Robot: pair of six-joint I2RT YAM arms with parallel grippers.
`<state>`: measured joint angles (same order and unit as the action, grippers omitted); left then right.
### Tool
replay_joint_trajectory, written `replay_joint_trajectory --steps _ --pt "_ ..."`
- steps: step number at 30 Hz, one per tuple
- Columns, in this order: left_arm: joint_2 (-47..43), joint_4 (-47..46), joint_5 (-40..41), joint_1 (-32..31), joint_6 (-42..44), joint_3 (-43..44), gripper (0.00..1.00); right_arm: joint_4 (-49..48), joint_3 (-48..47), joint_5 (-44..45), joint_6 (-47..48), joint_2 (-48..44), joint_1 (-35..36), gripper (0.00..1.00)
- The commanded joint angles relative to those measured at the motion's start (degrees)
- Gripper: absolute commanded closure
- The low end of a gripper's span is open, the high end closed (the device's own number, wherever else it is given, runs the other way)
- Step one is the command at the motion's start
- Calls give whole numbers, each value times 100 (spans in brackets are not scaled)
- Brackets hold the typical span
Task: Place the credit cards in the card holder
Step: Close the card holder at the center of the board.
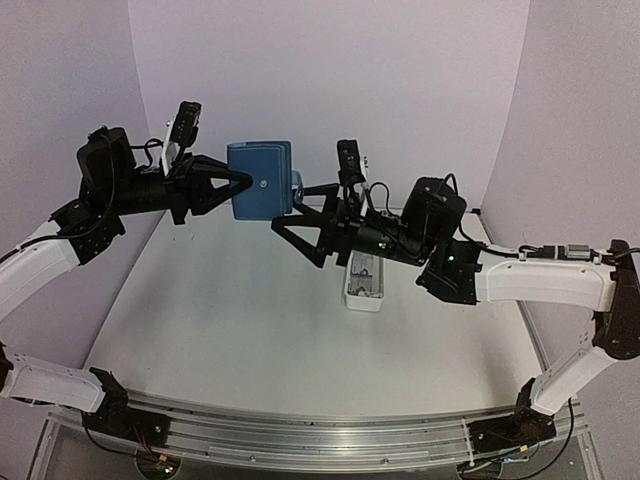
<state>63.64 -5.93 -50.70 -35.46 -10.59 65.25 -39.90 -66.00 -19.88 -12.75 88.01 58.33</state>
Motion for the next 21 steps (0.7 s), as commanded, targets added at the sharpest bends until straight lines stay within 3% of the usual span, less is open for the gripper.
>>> replay_joint_trajectory --steps 1,3,4,7,8,11,15,16,17,18,21 --pt "23 -431 63 -9 -117 278 100 -783 -308 290 -269 266 110 29" --pt "43 -482 69 -5 -154 290 100 -868 -353 261 -331 358 111 41" --pt "68 -570 49 -4 -209 307 100 -900 -393 243 -377 434 112 52" --pt "88 -574 -36 -11 -241 300 100 -981 -451 246 -402 514 126 65" --pt "88 -510 -36 -5 -231 291 100 -1038 -457 257 -400 516 119 76" --pt "34 -243 76 -4 -155 253 100 -1151 -445 301 -422 471 122 97" --pt "24 35 133 -9 -84 274 97 -1142 -377 312 -421 395 113 100" --pt "26 168 158 -5 -28 341 80 -1137 -335 257 -404 372 113 100" --pt "30 228 162 -5 -12 357 75 -1136 -326 235 -395 355 111 100" --pt "11 339 56 23 113 442 54 -1142 -269 66 -324 313 95 100" --pt "9 551 -470 254 274 557 40 -1147 -274 -535 -268 262 22 100"
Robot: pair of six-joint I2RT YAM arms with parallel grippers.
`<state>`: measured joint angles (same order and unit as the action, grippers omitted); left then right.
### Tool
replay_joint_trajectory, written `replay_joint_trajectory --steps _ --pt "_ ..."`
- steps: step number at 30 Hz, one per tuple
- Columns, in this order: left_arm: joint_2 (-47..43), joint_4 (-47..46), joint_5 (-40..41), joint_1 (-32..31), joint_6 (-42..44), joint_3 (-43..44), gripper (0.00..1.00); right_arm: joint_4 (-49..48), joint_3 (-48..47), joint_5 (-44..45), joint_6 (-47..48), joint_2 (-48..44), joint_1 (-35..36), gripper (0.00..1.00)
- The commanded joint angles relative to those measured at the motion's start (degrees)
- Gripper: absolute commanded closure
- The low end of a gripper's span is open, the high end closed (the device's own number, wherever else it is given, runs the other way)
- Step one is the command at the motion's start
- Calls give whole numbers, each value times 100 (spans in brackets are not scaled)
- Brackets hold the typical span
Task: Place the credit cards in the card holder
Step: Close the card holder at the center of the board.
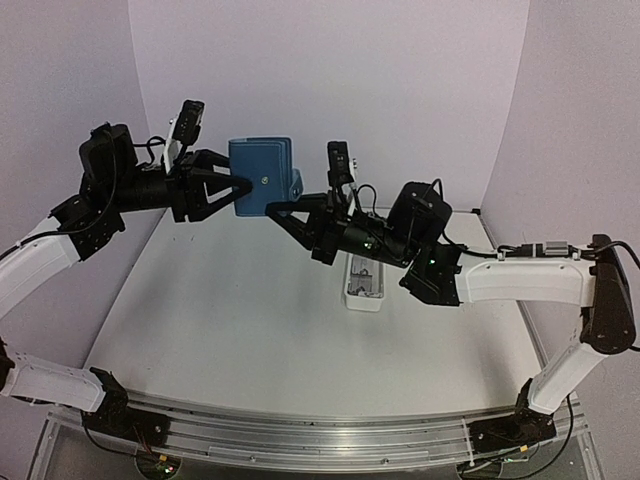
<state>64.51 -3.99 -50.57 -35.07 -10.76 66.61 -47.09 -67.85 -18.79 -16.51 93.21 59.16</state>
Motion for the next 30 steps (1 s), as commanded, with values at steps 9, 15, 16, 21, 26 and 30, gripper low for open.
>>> replay_joint_trajectory --steps 9,15,16,21,26,30 --pt "100 -234 -2463 741 266 447 29 -341 -345 -2034 -19 -90 -313 100" --pt "255 -593 -2417 633 -159 512 39 -319 -726 -2298 -49 247 -311 100" --pt "269 -602 -2422 621 -170 519 41 -314 -752 -2335 -61 283 -316 100" --pt "302 -818 -2410 560 -277 447 47 -232 -830 -2337 -97 360 -317 100" --pt "396 -1168 -2356 466 -461 414 54 280 -1122 -2323 -10 532 -289 100" --pt "457 -1218 -2292 405 -509 399 75 347 -1182 -2271 89 550 -265 100"
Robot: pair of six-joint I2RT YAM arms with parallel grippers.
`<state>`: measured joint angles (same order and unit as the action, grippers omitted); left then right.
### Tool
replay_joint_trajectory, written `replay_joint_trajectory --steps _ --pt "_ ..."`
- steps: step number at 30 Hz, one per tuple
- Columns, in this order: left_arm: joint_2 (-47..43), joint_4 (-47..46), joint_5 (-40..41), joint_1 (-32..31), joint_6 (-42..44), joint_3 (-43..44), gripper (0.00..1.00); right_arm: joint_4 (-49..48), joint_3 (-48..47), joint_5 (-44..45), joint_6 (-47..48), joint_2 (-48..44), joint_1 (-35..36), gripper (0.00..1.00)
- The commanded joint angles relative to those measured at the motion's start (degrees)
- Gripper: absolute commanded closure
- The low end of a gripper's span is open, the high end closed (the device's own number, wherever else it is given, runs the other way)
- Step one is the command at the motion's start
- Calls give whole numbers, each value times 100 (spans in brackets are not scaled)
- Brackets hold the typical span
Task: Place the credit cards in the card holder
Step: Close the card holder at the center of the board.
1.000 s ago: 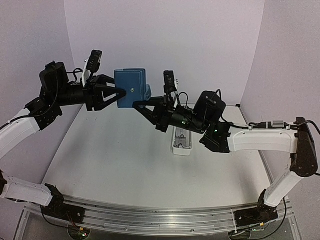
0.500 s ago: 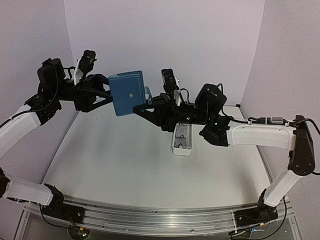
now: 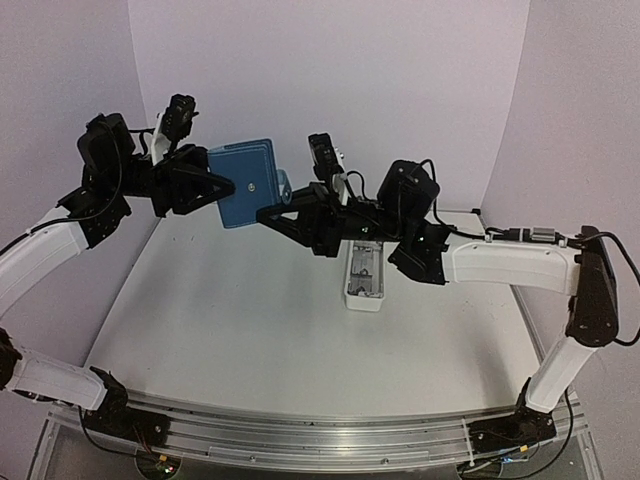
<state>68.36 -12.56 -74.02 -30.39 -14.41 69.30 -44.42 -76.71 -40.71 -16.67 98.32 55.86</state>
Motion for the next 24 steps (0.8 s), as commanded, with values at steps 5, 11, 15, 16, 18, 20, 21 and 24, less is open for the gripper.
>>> replay_joint_trajectory --steps 5,11,15,16,18,20,21,24 --pt "110 -475 155 -132 -280 75 100 536 -559 -26 157 217 87 100" --pt "50 52 554 -148 -44 135 100 1053 -500 379 549 72 147 61" --pt "-90 773 187 -38 709 222 100 1152 257 -196 666 -835 -368 33" --pt "-100 799 103 -29 746 223 100 1198 276 -291 639 -878 -497 33" --pt "-87 1039 -155 44 1172 307 100 2268 92 -389 1287 -1116 -670 33" --pt "-24 1406 -416 114 1740 417 100 3422 -216 -22 2195 -1311 -682 32" --pt "-2 1517 -446 133 1854 442 100 3548 -256 46 2315 -1339 -687 32" --pt "99 1848 -538 137 2207 538 100 3645 -406 231 2397 -1355 -689 33"
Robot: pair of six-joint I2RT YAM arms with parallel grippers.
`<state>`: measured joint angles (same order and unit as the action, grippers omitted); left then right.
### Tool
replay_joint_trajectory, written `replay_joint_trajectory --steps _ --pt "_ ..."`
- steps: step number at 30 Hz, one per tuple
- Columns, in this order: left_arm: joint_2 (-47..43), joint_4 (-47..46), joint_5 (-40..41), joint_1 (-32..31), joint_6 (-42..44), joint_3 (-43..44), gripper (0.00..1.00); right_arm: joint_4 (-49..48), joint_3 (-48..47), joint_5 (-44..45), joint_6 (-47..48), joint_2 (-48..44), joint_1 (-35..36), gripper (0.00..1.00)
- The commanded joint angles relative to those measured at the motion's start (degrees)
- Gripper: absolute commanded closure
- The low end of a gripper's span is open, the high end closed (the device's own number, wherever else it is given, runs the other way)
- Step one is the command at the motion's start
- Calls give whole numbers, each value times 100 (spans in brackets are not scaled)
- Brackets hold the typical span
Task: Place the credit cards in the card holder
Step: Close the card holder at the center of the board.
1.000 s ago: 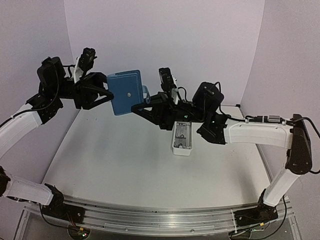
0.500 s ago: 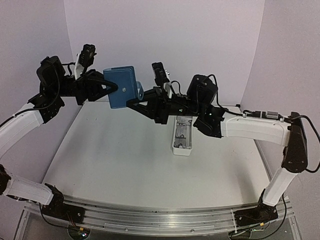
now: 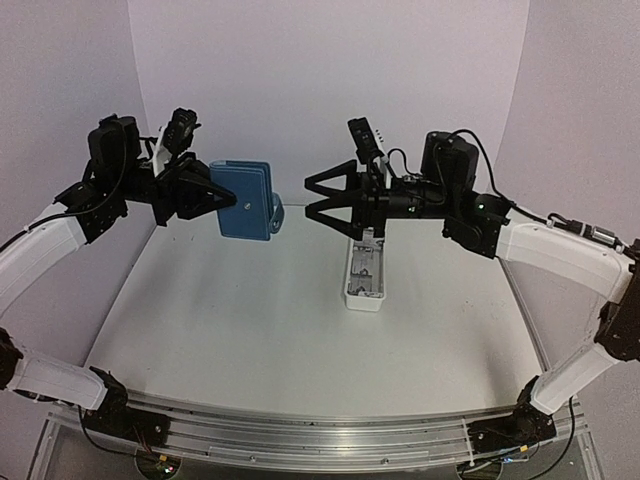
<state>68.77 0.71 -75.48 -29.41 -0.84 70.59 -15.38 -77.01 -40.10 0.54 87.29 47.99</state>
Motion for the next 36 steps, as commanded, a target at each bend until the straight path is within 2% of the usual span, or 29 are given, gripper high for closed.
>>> replay_joint_trajectory --steps 1,3,4,9,17,29,36 --pt "84 534 -418 45 863 424 100 738 -449 158 645 -194 102 36" --pt "151 535 -477 33 880 482 100 731 -625 43 550 -17 106 50" --pt "176 548 -490 27 868 505 100 729 -699 -44 525 78 107 53" --pt "198 507 -474 14 806 518 100 736 -1036 -410 412 427 176 54" --pt "155 298 -454 16 594 465 100 722 -1179 -896 215 719 291 62" --pt "119 289 -474 14 568 414 100 890 -965 -558 736 279 190 54" --pt "117 273 -485 3 541 397 100 1228 -1198 -481 987 173 146 51"
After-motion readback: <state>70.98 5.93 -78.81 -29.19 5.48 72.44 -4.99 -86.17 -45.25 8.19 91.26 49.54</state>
